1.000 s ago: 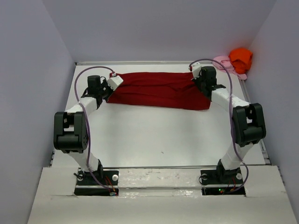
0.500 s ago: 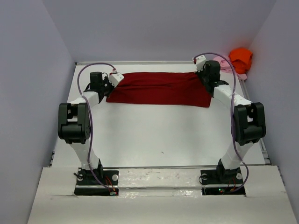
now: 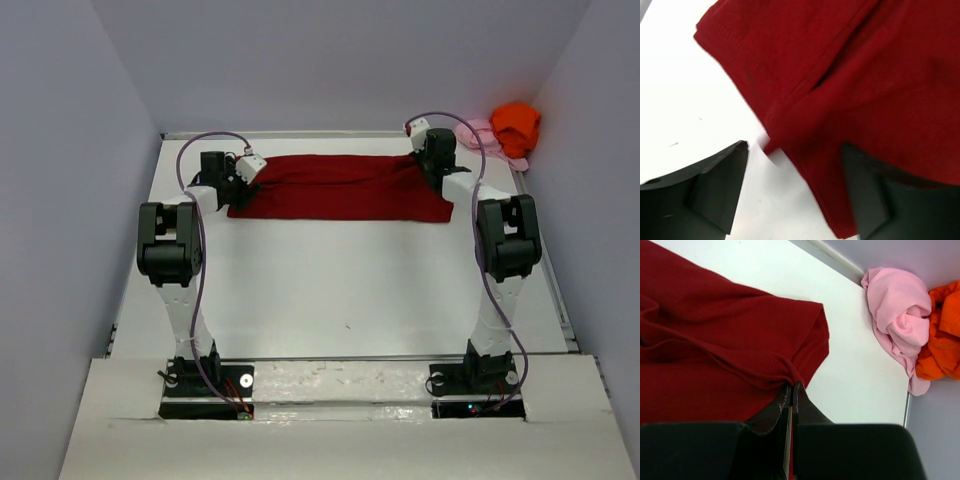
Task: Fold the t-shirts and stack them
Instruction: Fold the tshirt
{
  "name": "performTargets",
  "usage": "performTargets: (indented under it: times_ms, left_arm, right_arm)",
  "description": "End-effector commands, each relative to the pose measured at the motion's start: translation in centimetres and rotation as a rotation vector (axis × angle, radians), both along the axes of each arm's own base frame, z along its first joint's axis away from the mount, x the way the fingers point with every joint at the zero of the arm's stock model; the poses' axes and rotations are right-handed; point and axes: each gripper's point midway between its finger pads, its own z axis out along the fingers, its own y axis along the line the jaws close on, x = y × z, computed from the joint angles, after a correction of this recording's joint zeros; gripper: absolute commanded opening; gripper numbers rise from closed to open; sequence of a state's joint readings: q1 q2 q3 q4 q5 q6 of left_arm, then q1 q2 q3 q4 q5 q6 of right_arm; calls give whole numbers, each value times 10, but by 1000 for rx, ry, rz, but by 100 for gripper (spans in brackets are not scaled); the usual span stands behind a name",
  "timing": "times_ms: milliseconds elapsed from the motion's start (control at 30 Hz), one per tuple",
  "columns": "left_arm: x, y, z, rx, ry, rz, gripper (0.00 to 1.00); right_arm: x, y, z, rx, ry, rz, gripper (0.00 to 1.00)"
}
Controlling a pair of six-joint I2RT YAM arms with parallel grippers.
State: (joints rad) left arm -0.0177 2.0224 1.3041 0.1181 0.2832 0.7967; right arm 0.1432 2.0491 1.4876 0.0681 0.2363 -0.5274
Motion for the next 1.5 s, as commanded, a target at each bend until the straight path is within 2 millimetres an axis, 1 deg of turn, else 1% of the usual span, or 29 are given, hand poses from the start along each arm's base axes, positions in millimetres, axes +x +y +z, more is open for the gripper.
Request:
performTargets:
  times_ms: [0, 33, 67, 100, 233, 267, 300, 400, 500, 600, 633, 700, 767, 800, 833, 900, 933, 967, 1000, 1033, 1067, 1133, 1200, 1267, 1300, 1333, 1367, 1433, 1467]
  left_arm:
    - [21, 8, 38, 3, -98, 67, 96]
    - [23, 8, 42, -7, -112, 80, 99]
    - [23, 8, 44, -8, -116, 81, 99]
    - [24, 8, 51, -13, -131, 86, 99]
    - [25, 7, 88, -70, -213, 130, 99]
    - [25, 8, 96, -77, -227, 142, 99]
    - [25, 7, 115, -94, -263, 150, 99]
    - [20, 4, 149, -166, -305, 180, 99]
    - [12, -4, 171, -244, -325, 198, 99]
    - [6, -18, 177, -298, -309, 193, 99]
    - [6, -20, 174, -302, -296, 198, 99]
    - [6, -27, 155, -315, -240, 189, 99]
    - [8, -34, 127, -337, -164, 186, 99]
    - [9, -35, 117, -342, -143, 183, 99]
    - [15, -38, 102, -338, -118, 183, 99]
    - [24, -43, 88, -340, -77, 175, 99]
    - [20, -45, 69, -334, 7, 180, 99]
    - [34, -51, 60, -342, 43, 174, 99]
    - [38, -53, 55, -344, 74, 177, 99]
    - [34, -58, 42, -337, 129, 181, 99]
    - [40, -60, 36, -329, 140, 186, 99]
    - [40, -71, 33, -306, 135, 174, 99]
    - [38, -70, 26, -258, 133, 189, 99]
    - [35, -76, 19, -240, 157, 193, 99]
    - [35, -77, 18, -238, 168, 198, 99]
    - [28, -77, 12, -228, 206, 204, 99]
    - [25, -77, 9, -219, 218, 208, 99]
    - [17, -73, 5, -198, 238, 221, 99]
    - [12, -70, 3, -184, 249, 222, 99]
  right_arm:
    - [26, -11, 19, -24, -93, -50, 0]
    - [26, -13, 14, -30, -87, -63, 3]
    - [27, -13, 10, -31, -82, -64, 12]
    - [27, -13, 8, -32, -81, -66, 30]
    - [26, -18, 11, -42, -93, -91, 59]
    - [26, -24, 13, -46, -97, -105, 61]
    - [27, -26, 15, -49, -100, -112, 66]
    - [28, -26, 20, -49, -113, -118, 67]
    - [29, -23, 27, -20, -128, -110, 68]
    - [23, -17, 24, 7, -92, -85, 68]
    - [21, -11, 22, 32, -74, -57, 68]
    - [6, -8, 9, 40, -2, -39, 67]
    - [-9, -4, 6, 64, 35, -21, 66]
    - [-21, -3, -8, 70, 73, -12, 66]
    - [-28, 0, -4, 92, 75, -1, 66]
    - [-40, 5, -15, 118, 129, 13, 66]
    - [-43, 9, -18, 147, 153, 18, 66]
    - [-50, 11, -26, 157, 197, 17, 66]
    - [-53, 13, -29, 170, 217, 20, 66]
    - [-55, 15, -32, 182, 234, 24, 65]
    - [-59, 17, -35, 197, 256, 22, 65]
    - [-61, 21, -38, 220, 278, 28, 65]
    - [-63, 25, -40, 239, 313, 34, 65]
    - [-68, 29, -55, 265, 378, 25, 65]
    - [-62, 30, -50, 269, 372, 23, 64]
    - [-62, 36, -59, 299, 401, 33, 64]
    - [-62, 38, -61, 304, 418, 33, 64]
    - [-51, 38, -56, 308, 398, 24, 64]
    - [-50, 38, -65, 305, 419, 19, 64]
